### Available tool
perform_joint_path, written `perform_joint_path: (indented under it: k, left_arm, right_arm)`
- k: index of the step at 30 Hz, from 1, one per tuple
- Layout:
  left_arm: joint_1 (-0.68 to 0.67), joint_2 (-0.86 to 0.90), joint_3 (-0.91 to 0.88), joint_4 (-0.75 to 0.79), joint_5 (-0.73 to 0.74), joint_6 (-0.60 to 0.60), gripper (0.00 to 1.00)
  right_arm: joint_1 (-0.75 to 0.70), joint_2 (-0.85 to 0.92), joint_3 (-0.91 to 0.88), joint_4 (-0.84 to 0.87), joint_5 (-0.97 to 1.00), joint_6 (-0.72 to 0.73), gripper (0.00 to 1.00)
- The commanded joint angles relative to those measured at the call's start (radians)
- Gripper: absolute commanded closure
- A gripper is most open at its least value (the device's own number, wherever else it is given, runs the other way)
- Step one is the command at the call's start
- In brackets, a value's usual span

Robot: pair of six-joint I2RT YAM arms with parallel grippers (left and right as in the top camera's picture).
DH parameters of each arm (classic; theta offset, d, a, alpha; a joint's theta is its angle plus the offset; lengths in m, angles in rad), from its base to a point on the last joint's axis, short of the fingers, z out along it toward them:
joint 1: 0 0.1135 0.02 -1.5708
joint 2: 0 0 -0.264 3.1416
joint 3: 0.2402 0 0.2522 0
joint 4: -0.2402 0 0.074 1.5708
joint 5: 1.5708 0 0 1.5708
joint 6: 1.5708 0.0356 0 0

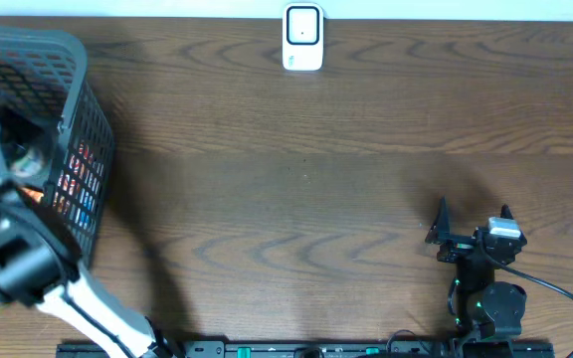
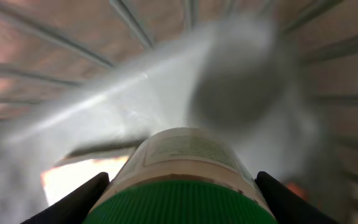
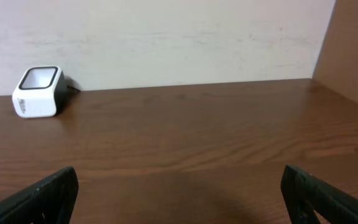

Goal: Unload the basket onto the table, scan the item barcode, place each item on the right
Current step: 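Lift the jar out and carry it toward the white scanner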

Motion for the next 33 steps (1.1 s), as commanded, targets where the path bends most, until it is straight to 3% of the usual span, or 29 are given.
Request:
perform_joint_path:
  k: [1,9,14,23,33]
  left_arm:
    - [0.004,-0.24,0.018,-0.031,0.035,0.009,0.39]
    - [-0.028,-0.552,0.018,-0.057,0.279,0.005,0.38]
    - [-0.175,-0.659,0.018,-0.087,0.438,-0.014,0.38]
    - [-0.579,-0.611,-0.028,-0.166,0.382,-0.018,0.38]
    - [-0.911,-0.428,-0.119,-0.196,0.143,-0.187,0.38]
  right_arm:
    - [-0.006,-0.005,-0.001,-0.004,-0.002,0.013,0.01]
    - [-0.006,-0.005,-0.001,-0.004,-0.002,0.013,0.01]
    - [-0.006,-0.005,-0.001,-0.004,-0.002,0.013,0.01]
    - [-0.006,-0.005,-0.001,-0.004,-0.002,0.013,0.01]
    - [-0.006,-0.005,-0.001,-0.004,-0.002,0.013,0.01]
